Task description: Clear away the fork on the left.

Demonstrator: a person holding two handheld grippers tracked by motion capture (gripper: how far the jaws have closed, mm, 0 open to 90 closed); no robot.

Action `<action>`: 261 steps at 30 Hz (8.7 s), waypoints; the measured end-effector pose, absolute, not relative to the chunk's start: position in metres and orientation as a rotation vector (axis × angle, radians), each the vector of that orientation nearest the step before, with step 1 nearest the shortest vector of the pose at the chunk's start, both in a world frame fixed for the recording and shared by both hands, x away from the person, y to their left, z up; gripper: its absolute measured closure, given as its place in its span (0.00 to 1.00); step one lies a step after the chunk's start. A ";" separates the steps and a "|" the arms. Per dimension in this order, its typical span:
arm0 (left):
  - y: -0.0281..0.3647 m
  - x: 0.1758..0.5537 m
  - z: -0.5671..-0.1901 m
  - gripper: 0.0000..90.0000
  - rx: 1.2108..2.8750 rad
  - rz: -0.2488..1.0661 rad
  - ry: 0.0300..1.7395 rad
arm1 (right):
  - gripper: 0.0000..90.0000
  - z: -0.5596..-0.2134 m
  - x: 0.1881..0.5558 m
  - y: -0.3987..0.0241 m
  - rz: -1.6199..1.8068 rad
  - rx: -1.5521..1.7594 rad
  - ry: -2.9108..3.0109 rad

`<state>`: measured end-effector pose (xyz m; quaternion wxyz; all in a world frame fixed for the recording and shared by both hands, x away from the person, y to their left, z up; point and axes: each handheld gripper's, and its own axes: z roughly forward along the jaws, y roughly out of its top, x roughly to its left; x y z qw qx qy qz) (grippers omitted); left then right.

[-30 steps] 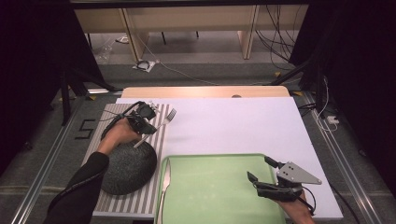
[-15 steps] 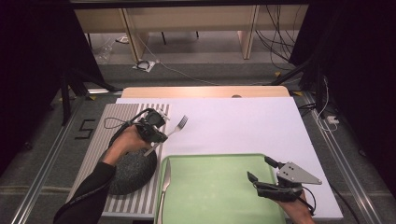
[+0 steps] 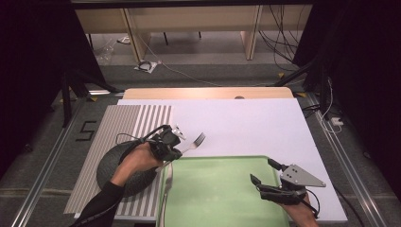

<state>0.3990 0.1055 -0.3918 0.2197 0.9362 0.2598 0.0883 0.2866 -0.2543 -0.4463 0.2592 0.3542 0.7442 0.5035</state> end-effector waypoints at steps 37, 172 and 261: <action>0.065 0.342 -0.426 0.93 2.618 0.061 0.673 | 0.23 -0.446 0.285 -0.254 1.361 0.949 2.021; 0.065 0.291 -0.467 0.99 2.567 0.062 0.607 | 0.23 -0.446 0.285 -0.253 1.354 0.938 2.027; 0.130 0.317 -0.448 0.44 2.319 0.110 0.971 | 0.23 -0.446 0.285 -0.253 1.352 0.939 2.025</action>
